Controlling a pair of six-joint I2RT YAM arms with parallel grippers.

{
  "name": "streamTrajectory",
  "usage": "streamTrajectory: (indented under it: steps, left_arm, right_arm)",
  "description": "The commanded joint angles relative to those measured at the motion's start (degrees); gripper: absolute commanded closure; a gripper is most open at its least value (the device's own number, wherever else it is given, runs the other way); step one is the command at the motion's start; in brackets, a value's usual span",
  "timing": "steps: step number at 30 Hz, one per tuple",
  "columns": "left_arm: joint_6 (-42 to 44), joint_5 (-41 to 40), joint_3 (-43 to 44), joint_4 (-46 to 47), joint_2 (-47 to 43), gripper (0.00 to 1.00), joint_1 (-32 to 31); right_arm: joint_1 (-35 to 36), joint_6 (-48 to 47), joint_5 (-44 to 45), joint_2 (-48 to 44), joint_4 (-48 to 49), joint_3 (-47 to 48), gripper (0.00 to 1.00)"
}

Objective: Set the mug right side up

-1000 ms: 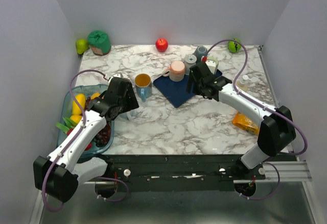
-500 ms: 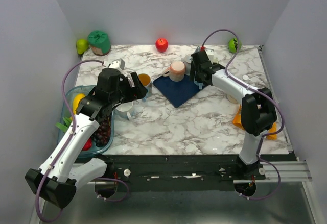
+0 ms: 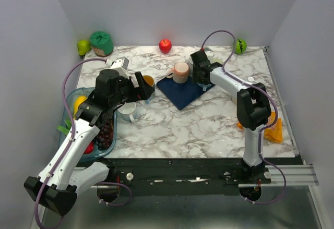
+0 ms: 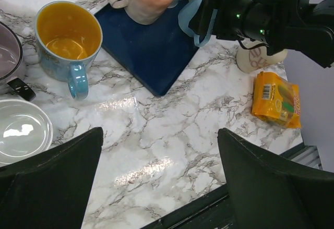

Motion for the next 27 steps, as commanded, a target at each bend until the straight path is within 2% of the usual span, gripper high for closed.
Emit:
streamTrajectory:
  steps: [1,3,9,10,12,13,15,22,27]
  left_arm:
    - [1.0,2.1,0.4,1.3,-0.1,0.01,0.3]
    - [0.9,2.1,0.5,1.3,0.2,0.01,0.3]
    - [0.3,2.1,0.4,1.3,0.8,0.01,0.3]
    - [0.3,2.1,0.3,1.3,0.9,0.01,0.3]
    - [0.1,2.2,0.3,1.4,0.9,0.01,0.3]
    - [0.1,2.1,0.2,1.4,0.8,0.01,0.3]
    - [0.0,2.1,0.2,1.4,0.8,0.01,0.3]
    - [0.1,2.5,-0.4,1.7,0.7,0.01,0.3]
    - [-0.1,3.7,-1.1,2.9,0.9,0.01,0.3]
  right_arm:
    - [-1.1,1.3,1.0,3.2,-3.4,3.4,0.3]
    - [-1.4,1.3,0.7,3.5,-3.5,3.6,0.34]
    - [-1.5,1.2,0.6,3.9,-3.6,3.6,0.56]
    - [-1.5,1.2,0.5,4.0,-3.6,3.6,0.64]
    - [-1.5,1.2,0.5,3.9,-3.6,3.6,0.73]
    - [-1.5,1.2,0.6,4.0,-3.6,3.5,0.85]
    - [-1.5,1.2,1.2,3.5,-3.6,3.4,0.99]
    - [-1.5,0.8,0.1,-1.0,-1.1,0.4,0.99]
    - [-1.5,0.1,-7.9,-9.1,4.7,-4.9,0.99]
